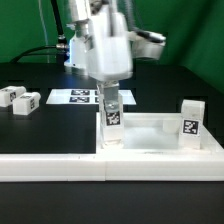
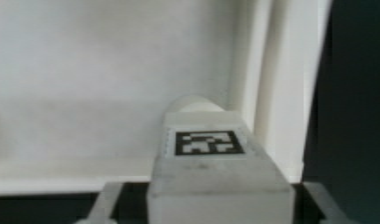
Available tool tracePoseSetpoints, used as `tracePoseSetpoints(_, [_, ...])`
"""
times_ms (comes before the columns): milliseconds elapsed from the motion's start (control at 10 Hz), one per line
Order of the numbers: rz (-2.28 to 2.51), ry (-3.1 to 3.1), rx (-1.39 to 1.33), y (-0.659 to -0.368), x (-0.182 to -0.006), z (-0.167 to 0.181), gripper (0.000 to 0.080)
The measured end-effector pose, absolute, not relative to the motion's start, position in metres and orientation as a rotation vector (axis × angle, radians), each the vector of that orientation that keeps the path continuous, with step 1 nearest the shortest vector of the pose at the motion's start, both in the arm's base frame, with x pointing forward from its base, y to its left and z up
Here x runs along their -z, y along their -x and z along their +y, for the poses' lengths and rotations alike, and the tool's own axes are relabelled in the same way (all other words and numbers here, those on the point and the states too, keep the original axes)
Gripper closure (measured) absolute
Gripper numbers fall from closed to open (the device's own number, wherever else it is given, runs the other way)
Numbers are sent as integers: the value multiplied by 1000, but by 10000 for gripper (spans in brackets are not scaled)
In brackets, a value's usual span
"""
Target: Assemble square table
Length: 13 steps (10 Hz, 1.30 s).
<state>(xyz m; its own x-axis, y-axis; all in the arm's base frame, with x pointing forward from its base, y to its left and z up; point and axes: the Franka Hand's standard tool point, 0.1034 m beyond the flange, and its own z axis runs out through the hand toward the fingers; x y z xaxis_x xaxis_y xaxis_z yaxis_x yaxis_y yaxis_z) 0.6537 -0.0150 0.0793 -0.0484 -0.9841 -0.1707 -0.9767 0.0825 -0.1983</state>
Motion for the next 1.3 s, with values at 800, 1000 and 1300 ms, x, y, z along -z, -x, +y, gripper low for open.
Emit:
tracePoseSetpoints(800, [1495,2494,196,-659,-78,0,159])
tracePoseSetpoints(1000, [1383,2565,215,-659,-78,-4,151])
tracePoseSetpoints(1300, [859,2849,242,-659,-79,-8,151])
